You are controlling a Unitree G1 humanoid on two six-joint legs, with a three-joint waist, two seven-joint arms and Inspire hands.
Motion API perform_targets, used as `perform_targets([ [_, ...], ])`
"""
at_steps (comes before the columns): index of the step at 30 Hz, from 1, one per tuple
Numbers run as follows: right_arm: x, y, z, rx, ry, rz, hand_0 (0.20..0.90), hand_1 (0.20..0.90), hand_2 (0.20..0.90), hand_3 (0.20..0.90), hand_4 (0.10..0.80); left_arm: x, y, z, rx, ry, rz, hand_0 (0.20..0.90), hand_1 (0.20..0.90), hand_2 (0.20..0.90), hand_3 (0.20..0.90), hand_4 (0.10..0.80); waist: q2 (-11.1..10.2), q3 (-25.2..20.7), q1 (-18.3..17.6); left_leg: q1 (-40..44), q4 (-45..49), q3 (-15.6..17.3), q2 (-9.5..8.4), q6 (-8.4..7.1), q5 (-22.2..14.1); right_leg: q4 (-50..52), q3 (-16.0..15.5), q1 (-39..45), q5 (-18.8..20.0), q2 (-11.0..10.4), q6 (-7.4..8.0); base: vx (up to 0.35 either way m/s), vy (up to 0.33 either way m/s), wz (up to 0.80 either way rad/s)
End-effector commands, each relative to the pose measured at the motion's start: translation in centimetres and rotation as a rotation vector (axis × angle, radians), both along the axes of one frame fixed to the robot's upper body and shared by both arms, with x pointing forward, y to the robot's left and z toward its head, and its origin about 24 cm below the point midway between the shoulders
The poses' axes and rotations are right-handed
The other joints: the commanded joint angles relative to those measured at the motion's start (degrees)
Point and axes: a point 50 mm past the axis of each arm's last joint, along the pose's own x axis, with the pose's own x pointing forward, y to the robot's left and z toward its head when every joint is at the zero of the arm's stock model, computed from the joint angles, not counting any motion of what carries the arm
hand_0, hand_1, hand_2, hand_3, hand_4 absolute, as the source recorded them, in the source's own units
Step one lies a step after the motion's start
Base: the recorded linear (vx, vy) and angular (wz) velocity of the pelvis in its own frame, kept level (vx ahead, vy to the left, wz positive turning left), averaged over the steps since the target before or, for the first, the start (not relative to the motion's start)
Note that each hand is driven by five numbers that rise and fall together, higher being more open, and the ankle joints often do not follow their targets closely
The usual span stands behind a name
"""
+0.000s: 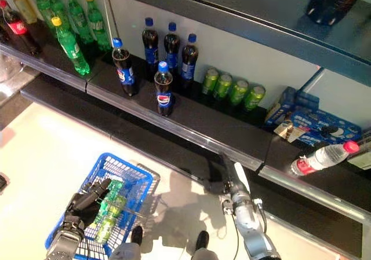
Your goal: Pick up the drink and place into the basket.
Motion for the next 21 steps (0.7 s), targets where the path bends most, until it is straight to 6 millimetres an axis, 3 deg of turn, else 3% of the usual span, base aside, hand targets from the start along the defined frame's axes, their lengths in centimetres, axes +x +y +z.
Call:
perform_targets([
  [1,-0.5,-2.0,0.8,-0.037,-0.096,-0.076,0.900,0.900,0.900,0.900,0.800,4.4,3.8,7.1,0.238,-0.415,0.064,0.300,0.300,0.300,0.200,0.100,2.7,-13.5,-1.0,0.0,-0.2,0.1,0.42,-0.02,-2.7,0.9,-1.3,2.7,-2.8,-3.3,3.17,0.008,0.009,-0.05],
  [12,-4.5,-5.9,-4.0,-0.012,0.099,-0.367,0.900,0.900,0.900,0.900,0.800,2.2,4.2,1.9,0.233,-0.143,0.089,0.300,0.300,0.300,0.200,0.100,3.8,-13.2,-3.6,1.0,-0.1,1.9,0.19,0.38,-3.9,1.0,1.1,2.1,-2.9,-3.3,2.87,-0.002,0.013,-0.09],
  [21,-7.8,-7.8,-6.7,-0.005,0.257,-0.497,0.900,0.900,0.900,0.900,0.800,0.6,3.8,-0.7,0.229,0.010,0.038,0.300,0.300,0.300,0.200,0.100,4.4,-13.2,-4.3,1.4,0.1,2.8,0.13,0.77,-4.3,1.6,2.3,1.7,-3.3,-3.0,2.47,0.003,0.002,-0.07],
])
